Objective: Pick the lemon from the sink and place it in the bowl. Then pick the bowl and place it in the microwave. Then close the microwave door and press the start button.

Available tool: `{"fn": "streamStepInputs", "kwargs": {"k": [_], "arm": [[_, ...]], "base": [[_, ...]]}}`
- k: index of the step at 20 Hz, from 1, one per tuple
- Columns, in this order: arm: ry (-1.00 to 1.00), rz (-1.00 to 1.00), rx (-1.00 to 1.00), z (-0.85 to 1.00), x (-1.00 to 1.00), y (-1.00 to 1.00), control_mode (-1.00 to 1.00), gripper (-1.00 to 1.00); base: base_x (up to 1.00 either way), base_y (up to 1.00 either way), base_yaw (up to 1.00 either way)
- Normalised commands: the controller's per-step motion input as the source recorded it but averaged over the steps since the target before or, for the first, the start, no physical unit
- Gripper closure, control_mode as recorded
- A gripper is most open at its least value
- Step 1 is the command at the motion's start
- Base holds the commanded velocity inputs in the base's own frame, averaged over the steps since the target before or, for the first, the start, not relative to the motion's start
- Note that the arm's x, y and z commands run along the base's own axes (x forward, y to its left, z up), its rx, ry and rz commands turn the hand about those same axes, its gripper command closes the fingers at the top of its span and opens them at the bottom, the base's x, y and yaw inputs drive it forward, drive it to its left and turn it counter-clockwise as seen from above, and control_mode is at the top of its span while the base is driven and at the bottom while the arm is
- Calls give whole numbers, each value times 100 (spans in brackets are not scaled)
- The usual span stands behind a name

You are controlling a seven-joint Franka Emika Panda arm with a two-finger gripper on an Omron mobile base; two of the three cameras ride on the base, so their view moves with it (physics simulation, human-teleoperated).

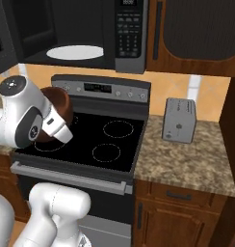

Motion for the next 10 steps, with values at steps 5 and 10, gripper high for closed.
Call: {"fn": "streamStepInputs", "kwargs": {"k": [5, 10], "arm": [[0, 0, 0, 0, 0, 0, 100, 100], [0, 0, 0, 0, 0, 0, 100, 100]], "base": [[14, 38, -5], [17, 2, -8]]}}
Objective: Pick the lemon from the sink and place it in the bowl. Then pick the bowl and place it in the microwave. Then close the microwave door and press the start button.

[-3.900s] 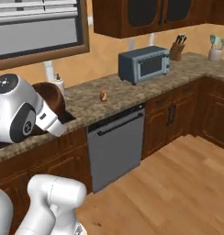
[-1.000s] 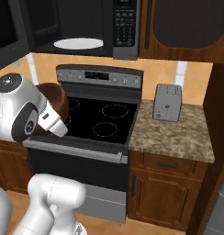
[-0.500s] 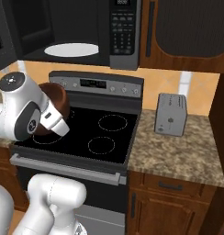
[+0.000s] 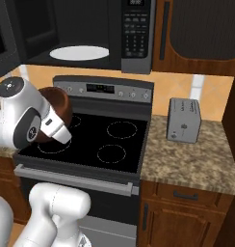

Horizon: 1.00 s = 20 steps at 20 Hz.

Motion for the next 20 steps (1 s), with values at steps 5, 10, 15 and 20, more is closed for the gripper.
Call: {"fn": "streamStepInputs", "kwargs": {"k": [5, 10, 15, 20], "arm": [[-19, -7, 4, 79, 50, 0, -100, 100], [-28, -10, 1, 100, 100, -1, -100, 100], [-11, -15, 6, 60, 100, 0, -100, 100], [2, -9, 16, 35, 100, 0, -100, 100]], "base": [[6, 0, -1], [0, 0, 0], [0, 0, 0], [0, 0, 0]]}}
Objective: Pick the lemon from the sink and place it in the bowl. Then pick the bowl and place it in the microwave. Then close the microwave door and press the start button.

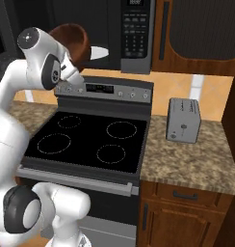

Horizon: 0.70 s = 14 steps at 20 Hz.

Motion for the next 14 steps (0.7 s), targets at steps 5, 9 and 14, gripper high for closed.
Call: {"fn": "streamStepInputs", "kwargs": {"k": [5, 9, 14], "arm": [[13, -8, 22, 35, 100, 0, -100, 100], [6, -12, 14, -2, 100, 16, -100, 100], [0, -14, 12, 13, 91, 20, -100, 100]], "base": [[0, 0, 0], [0, 0, 0], [0, 0, 0]]}}
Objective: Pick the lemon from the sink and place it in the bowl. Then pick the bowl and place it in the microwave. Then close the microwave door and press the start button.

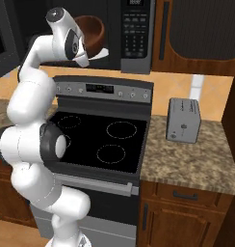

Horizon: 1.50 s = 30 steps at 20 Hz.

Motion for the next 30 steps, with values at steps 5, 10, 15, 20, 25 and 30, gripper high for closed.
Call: {"fn": "streamStepInputs", "kwargs": {"k": [5, 10, 15, 20, 25, 30], "arm": [[0, -2, 10, -25, 83, 48, -100, 100], [0, 0, 11, -9, 73, 31, -100, 100], [0, 0, 9, -37, 51, 26, -100, -100], [0, 0, 12, -28, 40, 4, -100, -100], [-35, 0, 9, -43, -67, -7, -100, -100], [-50, 0, 5, -42, -100, -13, -100, -100]], "base": [[0, 0, 0], [0, 0, 0], [0, 0, 0], [0, 0, 0], [0, 0, 0], [0, 0, 0]]}}
